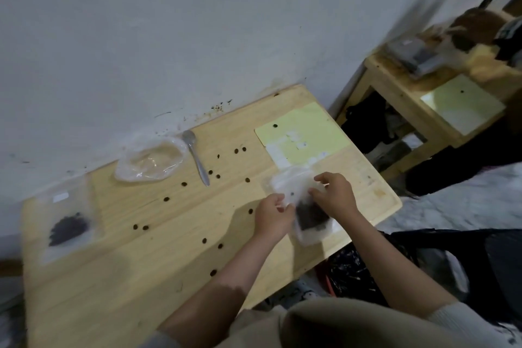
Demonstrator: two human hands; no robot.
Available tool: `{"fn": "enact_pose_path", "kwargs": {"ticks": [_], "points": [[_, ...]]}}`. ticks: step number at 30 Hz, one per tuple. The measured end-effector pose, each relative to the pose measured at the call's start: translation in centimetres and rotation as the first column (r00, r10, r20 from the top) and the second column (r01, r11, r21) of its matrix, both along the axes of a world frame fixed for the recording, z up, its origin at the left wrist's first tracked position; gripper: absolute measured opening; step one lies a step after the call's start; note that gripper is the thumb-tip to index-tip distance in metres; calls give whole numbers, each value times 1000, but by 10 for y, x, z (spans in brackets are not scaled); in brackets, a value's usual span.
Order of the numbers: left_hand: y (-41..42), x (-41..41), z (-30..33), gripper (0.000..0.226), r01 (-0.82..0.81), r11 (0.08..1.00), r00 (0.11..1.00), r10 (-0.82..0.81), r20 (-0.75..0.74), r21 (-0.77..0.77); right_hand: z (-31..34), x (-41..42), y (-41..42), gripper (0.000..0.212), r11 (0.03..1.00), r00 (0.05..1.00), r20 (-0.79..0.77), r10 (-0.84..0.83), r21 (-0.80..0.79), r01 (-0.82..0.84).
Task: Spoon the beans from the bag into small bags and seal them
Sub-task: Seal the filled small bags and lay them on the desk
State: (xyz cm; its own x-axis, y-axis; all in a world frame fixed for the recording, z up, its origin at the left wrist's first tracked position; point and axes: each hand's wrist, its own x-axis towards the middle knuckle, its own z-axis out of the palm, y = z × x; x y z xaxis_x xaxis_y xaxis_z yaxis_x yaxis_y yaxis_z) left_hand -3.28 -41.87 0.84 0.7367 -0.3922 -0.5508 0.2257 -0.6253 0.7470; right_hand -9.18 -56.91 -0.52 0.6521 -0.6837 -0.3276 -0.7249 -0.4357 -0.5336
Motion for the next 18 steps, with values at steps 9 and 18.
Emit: {"fn": "enact_pose_path", "kwargs": {"ticks": [9,18], "points": [[-3,1,1,22,-143,984,987,150,52,-110,6,-8,-1,34,1000,991,130,11,-8,-10],[-3,3,-2,20,-120,992,984,125,128,-46,5,-9,0,36,1000,995,100,11,-23,-9]]}}
